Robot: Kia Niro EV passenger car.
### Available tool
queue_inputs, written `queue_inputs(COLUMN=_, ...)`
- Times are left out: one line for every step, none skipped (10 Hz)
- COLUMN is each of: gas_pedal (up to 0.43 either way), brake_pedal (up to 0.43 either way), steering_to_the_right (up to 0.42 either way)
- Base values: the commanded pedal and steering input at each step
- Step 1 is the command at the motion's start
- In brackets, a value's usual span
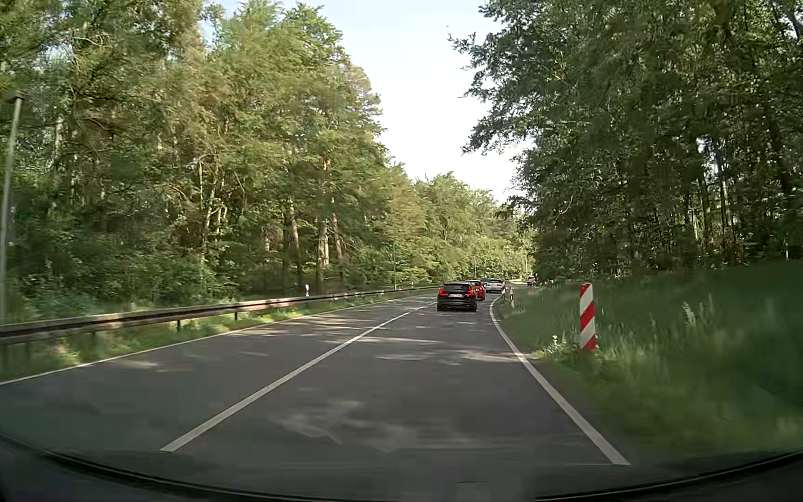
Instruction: Follow the waypoints while adhering to traffic rules and regulations
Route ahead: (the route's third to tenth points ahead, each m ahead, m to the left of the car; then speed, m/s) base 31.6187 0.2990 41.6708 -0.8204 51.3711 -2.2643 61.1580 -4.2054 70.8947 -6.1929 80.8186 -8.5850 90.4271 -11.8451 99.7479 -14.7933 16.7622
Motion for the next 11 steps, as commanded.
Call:
queue_inputs(gas_pedal=0.02, brake_pedal=0.024, steering_to_the_right=0.016)
queue_inputs(gas_pedal=0.008, brake_pedal=0.024, steering_to_the_right=0.016)
queue_inputs(gas_pedal=0.0, brake_pedal=0.024, steering_to_the_right=0.016)
queue_inputs(gas_pedal=0.0, brake_pedal=0.024, steering_to_the_right=0.016)
queue_inputs(gas_pedal=0.0, brake_pedal=0.024, steering_to_the_right=0.016)
queue_inputs(gas_pedal=0.0, brake_pedal=0.024, steering_to_the_right=0.016)
queue_inputs(gas_pedal=0.0, brake_pedal=0.024, steering_to_the_right=0.015)
queue_inputs(gas_pedal=0.0, brake_pedal=0.024, steering_to_the_right=0.015)
queue_inputs(gas_pedal=0.008, brake_pedal=0.024, steering_to_the_right=0.016)
queue_inputs(gas_pedal=0.008, brake_pedal=0.024, steering_to_the_right=0.016)
queue_inputs(gas_pedal=0.02, brake_pedal=0.024, steering_to_the_right=0.015)
